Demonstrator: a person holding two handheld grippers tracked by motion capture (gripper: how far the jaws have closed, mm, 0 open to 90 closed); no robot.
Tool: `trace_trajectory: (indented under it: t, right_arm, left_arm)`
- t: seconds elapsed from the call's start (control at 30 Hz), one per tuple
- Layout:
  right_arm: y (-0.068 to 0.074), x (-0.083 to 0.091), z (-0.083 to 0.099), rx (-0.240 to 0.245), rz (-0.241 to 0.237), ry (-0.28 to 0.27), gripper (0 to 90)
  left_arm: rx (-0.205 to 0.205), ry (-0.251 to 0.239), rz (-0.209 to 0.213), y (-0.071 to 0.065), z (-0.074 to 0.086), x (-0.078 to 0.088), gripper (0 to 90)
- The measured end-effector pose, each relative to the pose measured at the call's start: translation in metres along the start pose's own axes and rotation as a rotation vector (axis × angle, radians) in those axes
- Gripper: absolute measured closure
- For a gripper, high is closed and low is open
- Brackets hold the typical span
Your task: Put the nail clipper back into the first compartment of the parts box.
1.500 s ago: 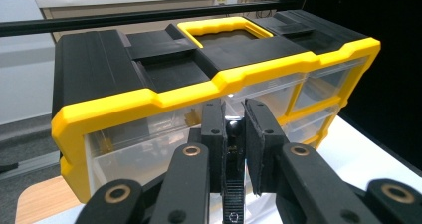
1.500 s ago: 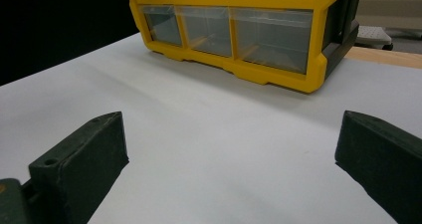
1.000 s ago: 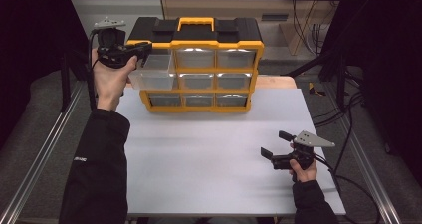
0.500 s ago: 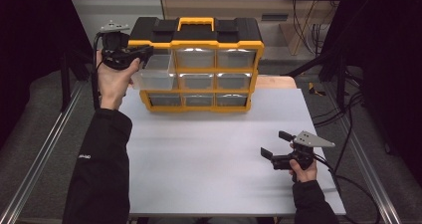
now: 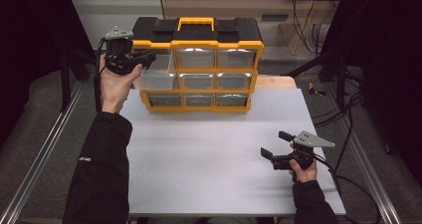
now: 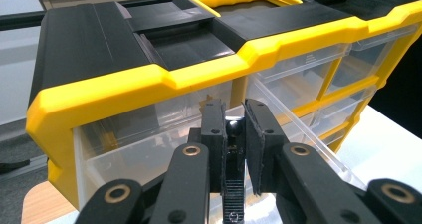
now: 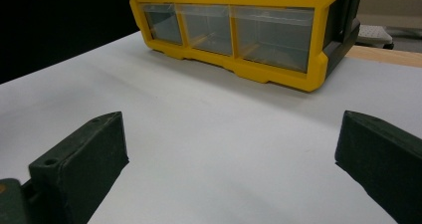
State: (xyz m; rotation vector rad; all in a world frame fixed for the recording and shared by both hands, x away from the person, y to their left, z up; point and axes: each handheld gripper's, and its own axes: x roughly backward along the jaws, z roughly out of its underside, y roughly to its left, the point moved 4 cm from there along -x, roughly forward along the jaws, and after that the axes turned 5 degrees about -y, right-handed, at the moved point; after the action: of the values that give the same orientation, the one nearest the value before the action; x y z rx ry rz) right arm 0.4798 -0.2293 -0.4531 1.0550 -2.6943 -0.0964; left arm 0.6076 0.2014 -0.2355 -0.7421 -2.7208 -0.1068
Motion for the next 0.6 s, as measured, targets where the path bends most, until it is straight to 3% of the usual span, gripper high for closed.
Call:
trace_trajectory:
  t: [0.3, 0.6]
  right_arm:
    - [0.000, 0.000, 0.000, -0.003, 0.000, 0.002, 0.5]
    - [0.000, 0.000, 0.000, -0.004, -0.001, 0.004, 0.5]
  left_arm:
    - [-0.018, 0.030, -0.001, 0.000, 0.007, -0.002, 78.7]
    - [-0.004, 0.043, -0.002, 0.002, 0.013, -0.002, 77.3]
